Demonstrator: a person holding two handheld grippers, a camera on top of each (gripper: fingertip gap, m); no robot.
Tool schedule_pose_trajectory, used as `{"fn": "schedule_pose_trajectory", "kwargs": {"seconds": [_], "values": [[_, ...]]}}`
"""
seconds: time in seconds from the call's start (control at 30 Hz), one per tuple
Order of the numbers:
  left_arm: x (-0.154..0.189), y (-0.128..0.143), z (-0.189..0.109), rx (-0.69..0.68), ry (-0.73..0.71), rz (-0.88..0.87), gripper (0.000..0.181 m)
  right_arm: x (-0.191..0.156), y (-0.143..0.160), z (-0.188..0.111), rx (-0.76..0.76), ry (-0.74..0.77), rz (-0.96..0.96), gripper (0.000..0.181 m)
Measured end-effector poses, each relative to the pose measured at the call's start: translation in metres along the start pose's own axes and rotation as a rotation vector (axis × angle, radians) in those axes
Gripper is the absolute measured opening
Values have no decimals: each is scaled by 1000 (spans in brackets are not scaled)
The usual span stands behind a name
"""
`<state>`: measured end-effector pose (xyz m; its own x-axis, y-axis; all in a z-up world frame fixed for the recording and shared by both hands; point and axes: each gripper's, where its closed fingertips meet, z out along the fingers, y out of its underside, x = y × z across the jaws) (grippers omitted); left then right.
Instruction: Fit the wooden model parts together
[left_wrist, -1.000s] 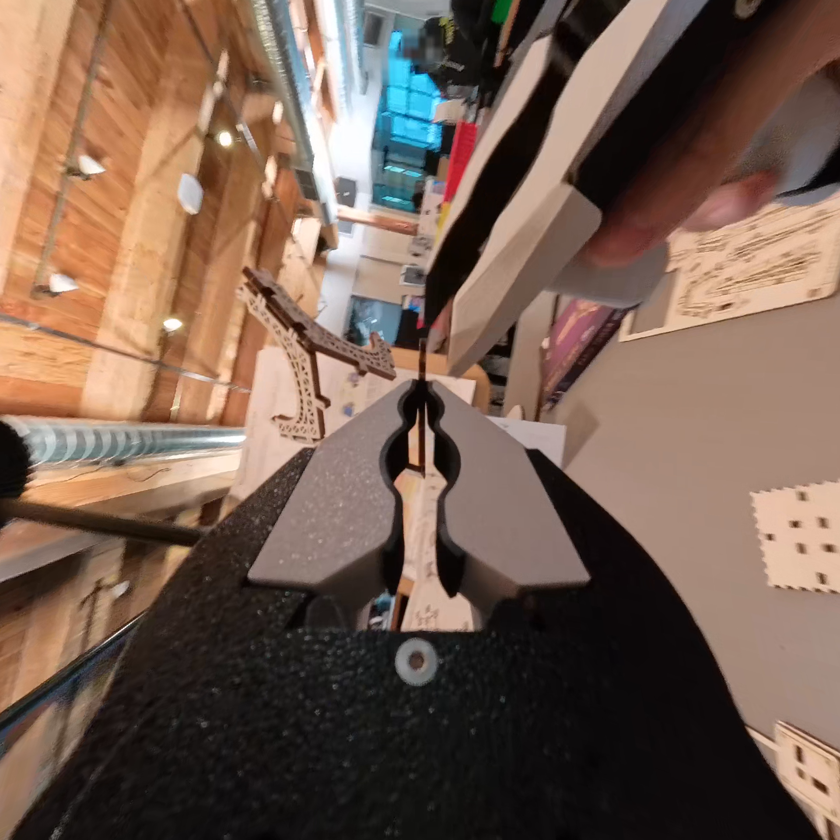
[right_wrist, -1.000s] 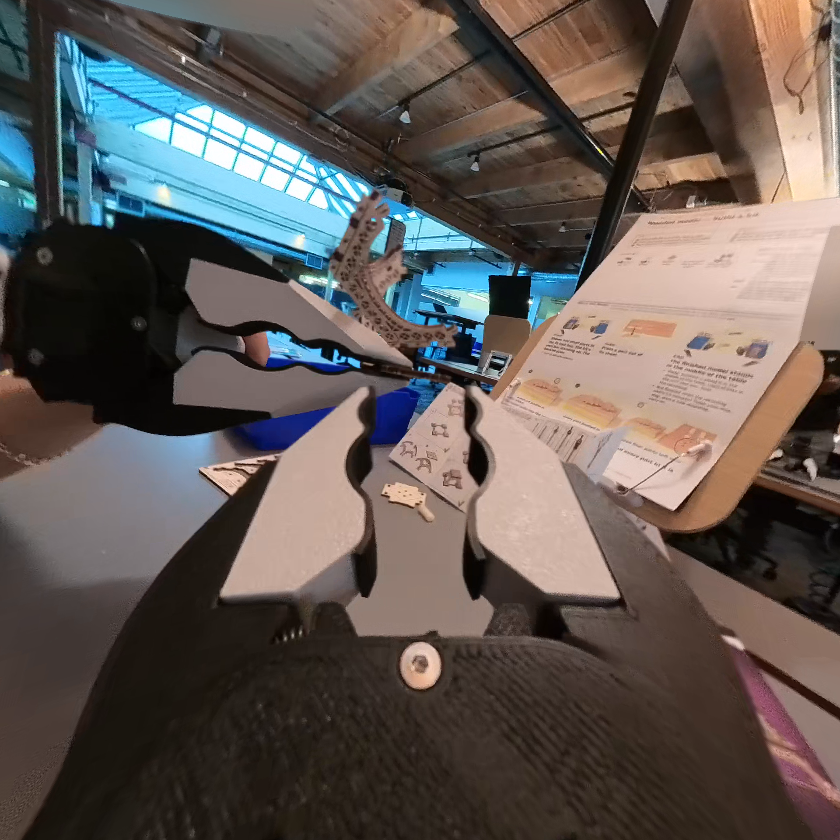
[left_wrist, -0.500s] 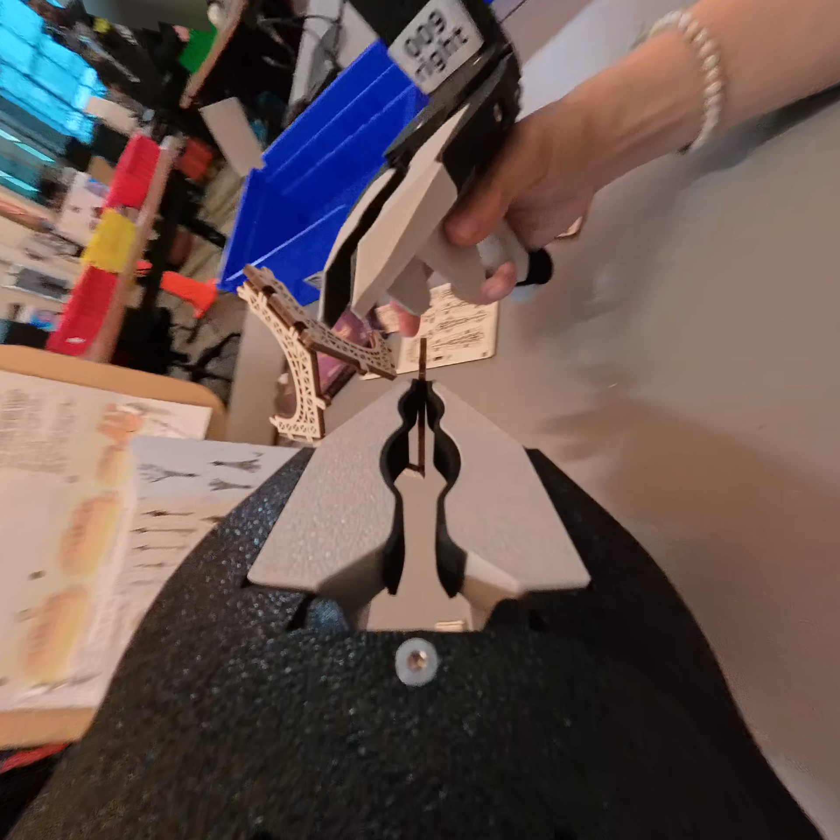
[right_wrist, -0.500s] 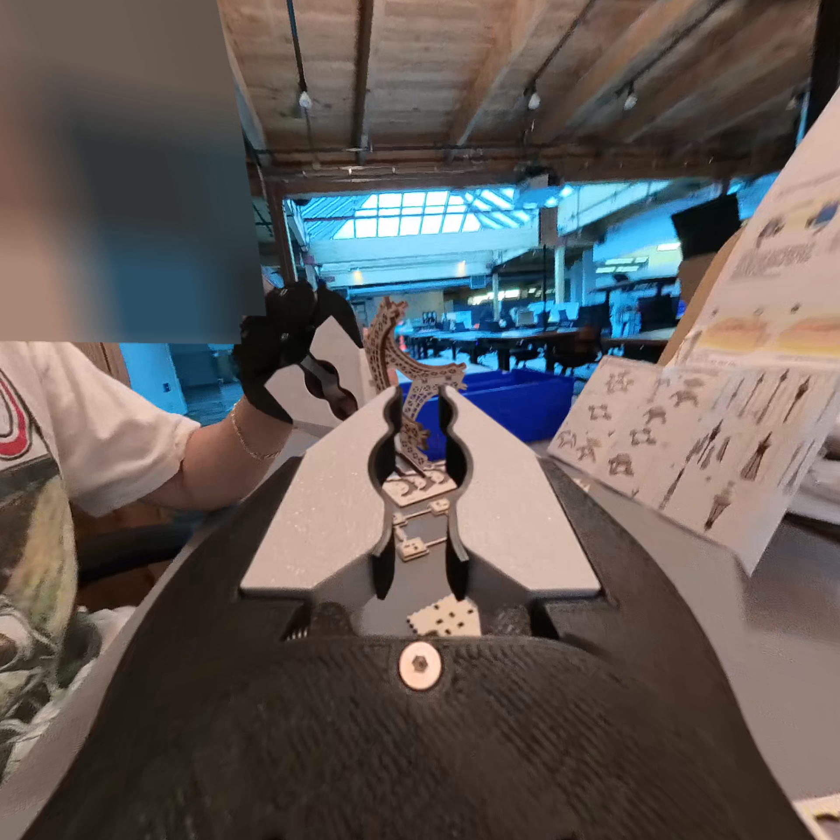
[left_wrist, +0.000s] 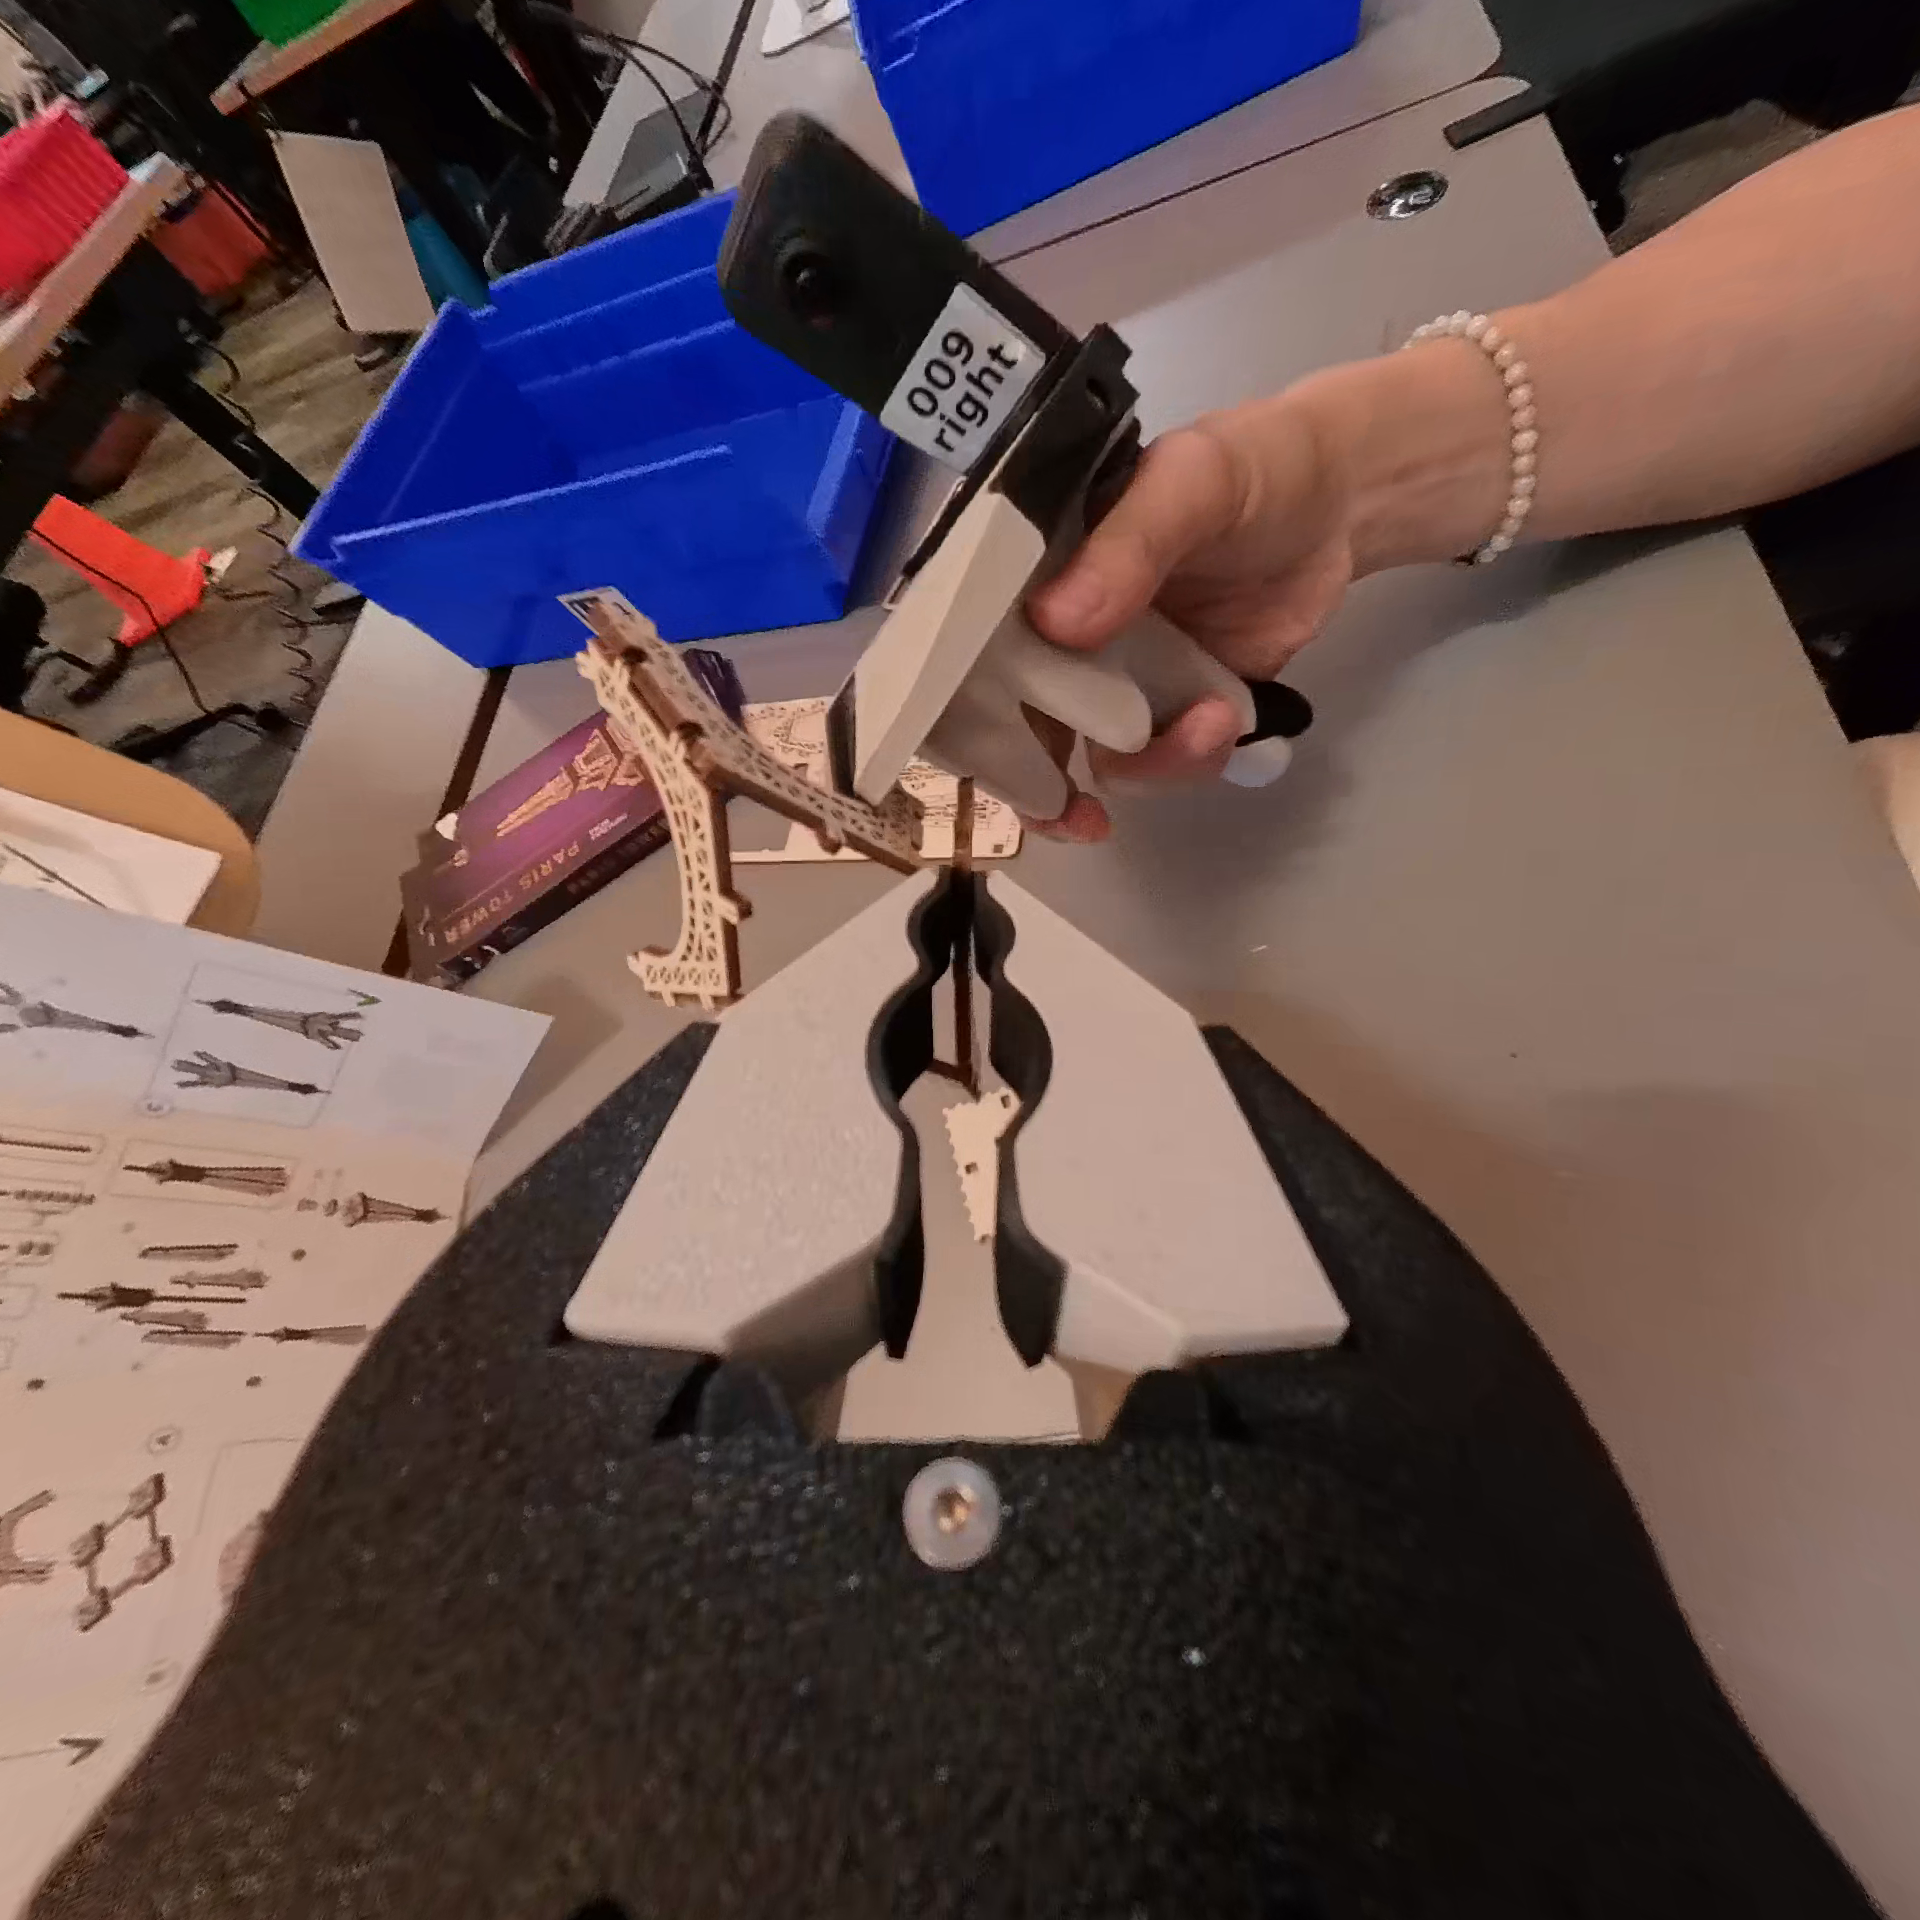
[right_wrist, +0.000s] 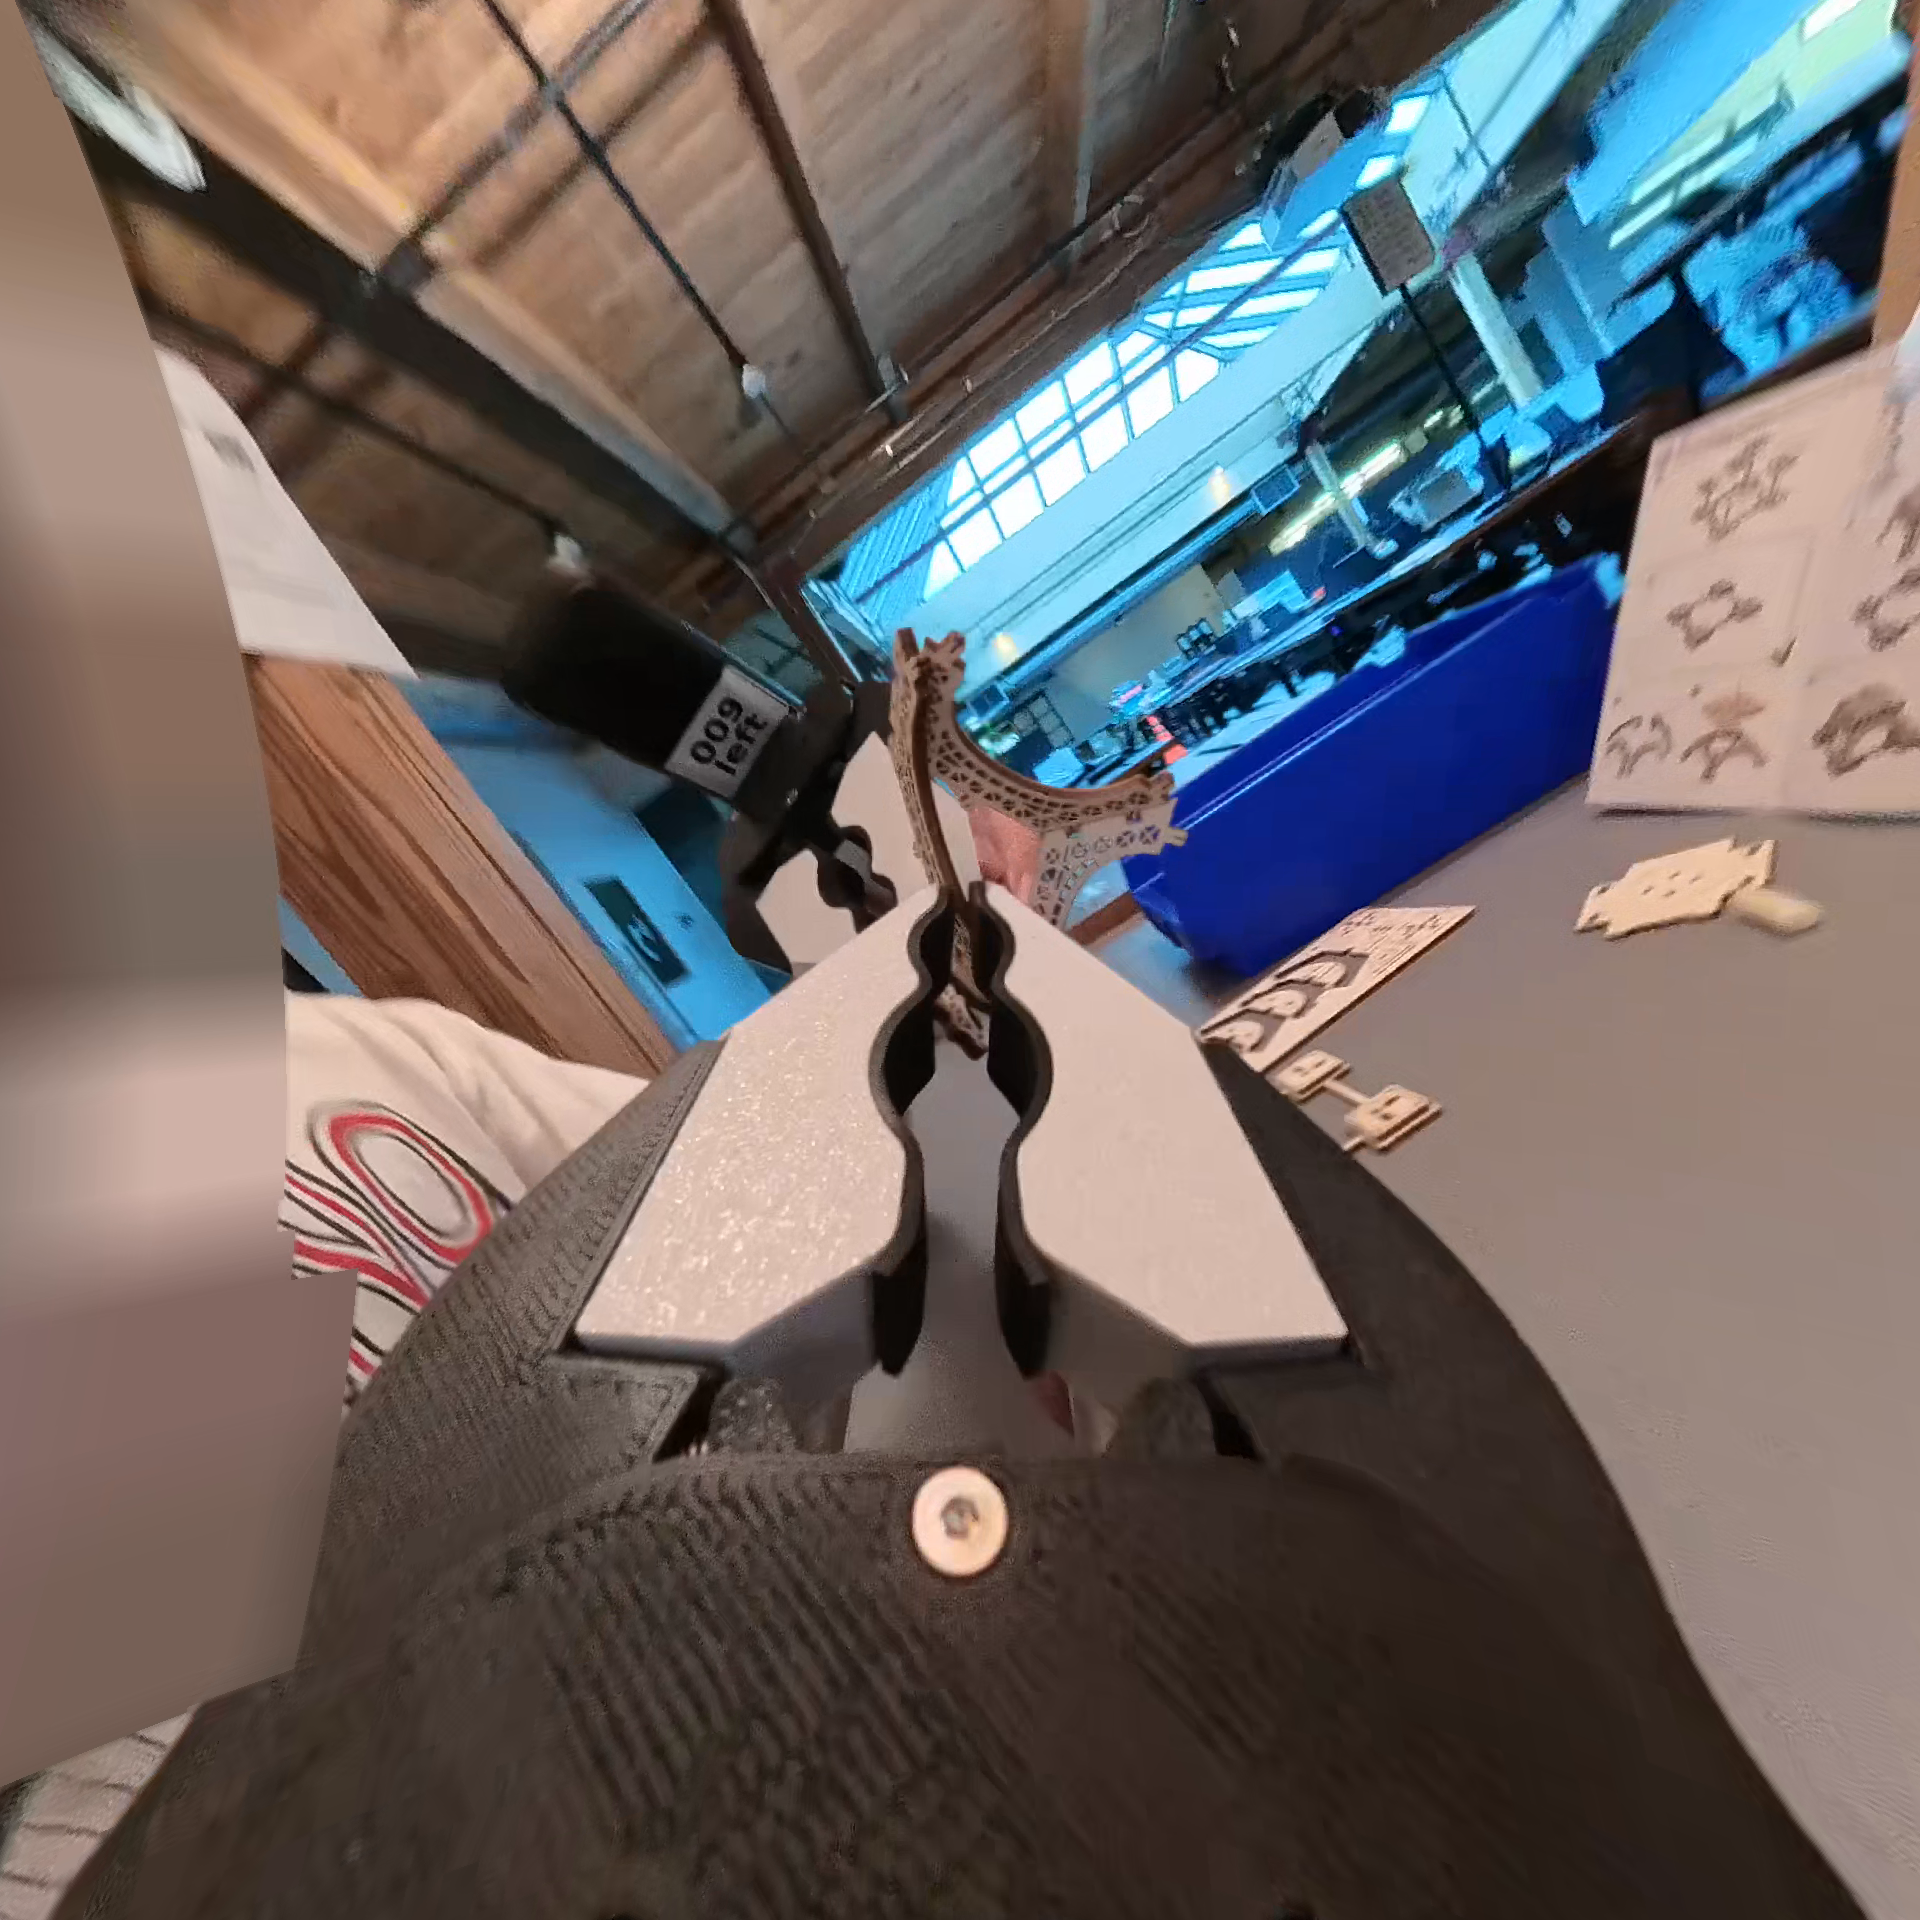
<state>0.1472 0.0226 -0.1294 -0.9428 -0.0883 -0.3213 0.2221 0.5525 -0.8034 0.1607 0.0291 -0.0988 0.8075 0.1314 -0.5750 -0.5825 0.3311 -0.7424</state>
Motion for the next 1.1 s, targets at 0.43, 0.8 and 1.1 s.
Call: {"fn": "schedule_pose_trajectory", "kwargs": {"seconds": [0.43, 0.8, 1.1], "values": [[8, 2, -3, 69, 188, -212, 0, 5, -14, -16, -35, 129, -385, 14], [19, -10, -26, 250, 617, -663, 0, -3, 10, -6, -301, 395, -1641, 21], [16, -9, -27, 262, 637, -688, 0, 7, 19, -9, -400, 399, -1724, 32]]}}
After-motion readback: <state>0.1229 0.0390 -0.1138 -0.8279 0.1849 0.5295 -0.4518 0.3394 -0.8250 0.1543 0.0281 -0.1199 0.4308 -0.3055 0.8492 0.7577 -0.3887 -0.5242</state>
